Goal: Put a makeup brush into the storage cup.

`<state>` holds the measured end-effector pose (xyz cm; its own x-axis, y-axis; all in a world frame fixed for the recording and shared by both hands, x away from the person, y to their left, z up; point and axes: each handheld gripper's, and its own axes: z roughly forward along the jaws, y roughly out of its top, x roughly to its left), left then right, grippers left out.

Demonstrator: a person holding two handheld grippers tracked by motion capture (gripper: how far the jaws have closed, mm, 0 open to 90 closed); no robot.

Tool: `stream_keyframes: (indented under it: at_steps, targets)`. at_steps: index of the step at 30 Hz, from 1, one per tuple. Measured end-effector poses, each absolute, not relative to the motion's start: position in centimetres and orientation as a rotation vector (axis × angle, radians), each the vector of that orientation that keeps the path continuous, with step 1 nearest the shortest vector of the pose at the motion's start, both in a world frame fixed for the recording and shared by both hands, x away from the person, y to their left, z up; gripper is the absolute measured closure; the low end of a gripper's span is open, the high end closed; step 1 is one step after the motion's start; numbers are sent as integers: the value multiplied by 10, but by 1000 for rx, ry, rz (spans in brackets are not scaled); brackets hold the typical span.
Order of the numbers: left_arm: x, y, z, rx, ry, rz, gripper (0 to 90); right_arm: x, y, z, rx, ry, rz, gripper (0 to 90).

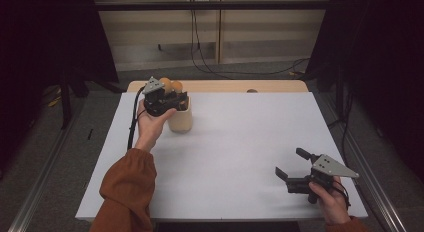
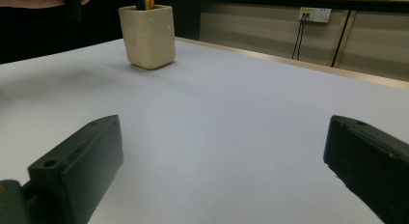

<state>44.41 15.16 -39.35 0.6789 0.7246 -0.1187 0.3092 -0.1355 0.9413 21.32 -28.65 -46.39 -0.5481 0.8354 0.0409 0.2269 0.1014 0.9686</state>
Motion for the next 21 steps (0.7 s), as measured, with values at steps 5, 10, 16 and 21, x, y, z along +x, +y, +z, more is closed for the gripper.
stream_keyframes:
  at_steps: [5, 10, 16, 21]
  targets:
    - [445, 149, -400, 1746, 840, 422, 677, 213, -286, -464, 1037, 1848, 1473, 0]
    - [445, 147, -408, 1769, 847, 415, 671, 213, -286, -464, 1037, 1853, 1470, 0]
    - [444, 147, -409, 1787, 849, 426, 580, 213, -286, -465, 1035, 1860, 1466, 0]
    - [442, 148, -411, 1798, 854, 451, 492, 213, -286, -465, 1033, 1859, 1468, 0]
